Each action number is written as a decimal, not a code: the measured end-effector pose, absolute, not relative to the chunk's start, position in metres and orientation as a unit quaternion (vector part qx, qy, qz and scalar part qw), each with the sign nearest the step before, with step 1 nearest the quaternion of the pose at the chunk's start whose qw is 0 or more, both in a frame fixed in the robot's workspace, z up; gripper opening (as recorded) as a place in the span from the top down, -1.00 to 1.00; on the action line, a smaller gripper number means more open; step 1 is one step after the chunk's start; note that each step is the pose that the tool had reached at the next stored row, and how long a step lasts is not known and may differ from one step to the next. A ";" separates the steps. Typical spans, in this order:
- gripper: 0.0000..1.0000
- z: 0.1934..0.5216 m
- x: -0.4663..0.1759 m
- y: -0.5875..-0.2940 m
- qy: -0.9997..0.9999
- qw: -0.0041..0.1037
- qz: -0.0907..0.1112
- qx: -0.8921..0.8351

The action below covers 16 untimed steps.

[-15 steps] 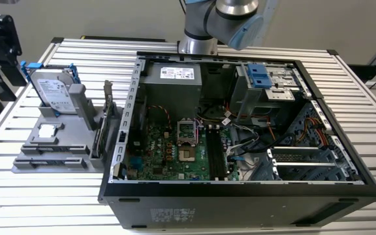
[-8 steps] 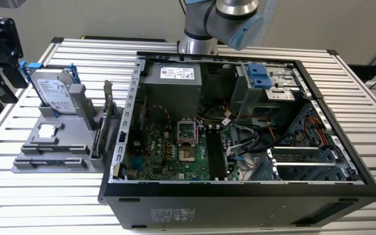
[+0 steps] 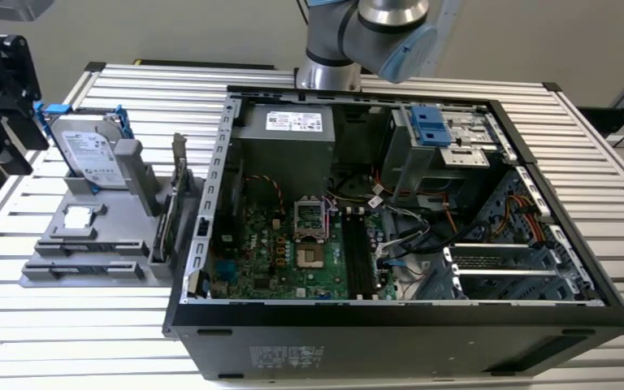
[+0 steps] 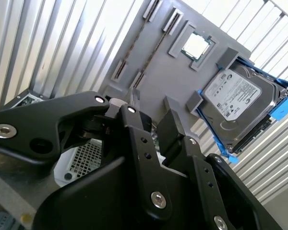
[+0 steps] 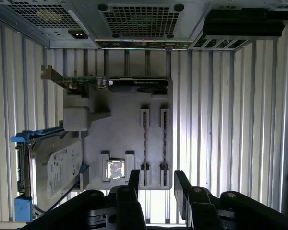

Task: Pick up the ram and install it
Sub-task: 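Pick up the ram and move it above insertion slot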

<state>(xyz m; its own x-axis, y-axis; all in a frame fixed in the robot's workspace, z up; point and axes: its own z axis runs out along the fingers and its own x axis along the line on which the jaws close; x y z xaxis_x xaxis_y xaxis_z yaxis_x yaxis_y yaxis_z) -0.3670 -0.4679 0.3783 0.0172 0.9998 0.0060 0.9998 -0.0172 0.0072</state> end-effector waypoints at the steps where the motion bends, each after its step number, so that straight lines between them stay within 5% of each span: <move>1: -1.00 0.378 -0.367 -0.468 0.701 0.000 0.005 0.713; 16: -1.00 0.371 -0.367 -0.468 0.701 0.000 0.005 0.713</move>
<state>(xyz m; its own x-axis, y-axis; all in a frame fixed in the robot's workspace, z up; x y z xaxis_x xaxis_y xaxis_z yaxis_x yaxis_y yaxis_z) -0.3670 -0.4680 0.3705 0.0171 0.9998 0.0059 0.9998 -0.0172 0.0072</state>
